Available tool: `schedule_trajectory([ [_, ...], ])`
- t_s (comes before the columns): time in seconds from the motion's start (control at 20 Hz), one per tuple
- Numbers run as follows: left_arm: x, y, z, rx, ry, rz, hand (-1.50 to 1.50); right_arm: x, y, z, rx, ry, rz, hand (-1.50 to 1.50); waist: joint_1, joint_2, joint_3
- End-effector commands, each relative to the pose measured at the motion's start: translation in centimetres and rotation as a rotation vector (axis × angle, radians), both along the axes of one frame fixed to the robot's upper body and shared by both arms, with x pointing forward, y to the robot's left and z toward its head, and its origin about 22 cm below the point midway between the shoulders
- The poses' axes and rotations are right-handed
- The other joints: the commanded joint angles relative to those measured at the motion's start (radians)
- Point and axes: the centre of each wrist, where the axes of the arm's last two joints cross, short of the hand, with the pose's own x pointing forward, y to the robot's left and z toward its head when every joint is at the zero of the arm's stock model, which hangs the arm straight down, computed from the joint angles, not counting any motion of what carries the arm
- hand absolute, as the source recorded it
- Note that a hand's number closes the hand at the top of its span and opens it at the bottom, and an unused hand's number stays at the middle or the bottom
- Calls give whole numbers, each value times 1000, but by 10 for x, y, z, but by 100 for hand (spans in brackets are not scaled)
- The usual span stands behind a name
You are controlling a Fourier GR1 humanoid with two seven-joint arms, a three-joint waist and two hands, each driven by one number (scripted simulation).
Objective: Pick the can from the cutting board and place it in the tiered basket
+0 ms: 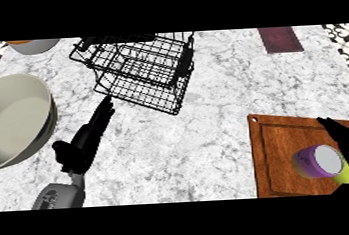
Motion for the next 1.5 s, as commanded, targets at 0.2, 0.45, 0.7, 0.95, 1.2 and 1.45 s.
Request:
schedule_trajectory([
  [0.2, 4, 6, 7, 14, -23, 7, 0, 4, 0, -24, -5, 61, -57, -150, 2, 0, 0],
  [0.45, -9, -2, -1, 0, 6, -5, 0, 1, 0, -57, 18, 66, -42, -150, 2, 0, 0],
  [0.7, 1, 29, 8, 1, -16, -3, 0, 10, -13, -53, 34, 33, -29, -150, 1, 0, 0],
  [0.95, -22, 0, -17, -14, -28, -1, 0, 10, -9, -69, 117, -94, 21, 150, 1, 0, 0],
  [1.2, -5, -14, 3, 0, -21, -10, 0, 20, 1, -75, 120, -145, 47, 150, 2, 0, 0],
  [1.45, 7, 3, 8, 3, -12, 9, 0, 9, -5, -85, 107, -168, 75, 150, -1, 0, 0],
])
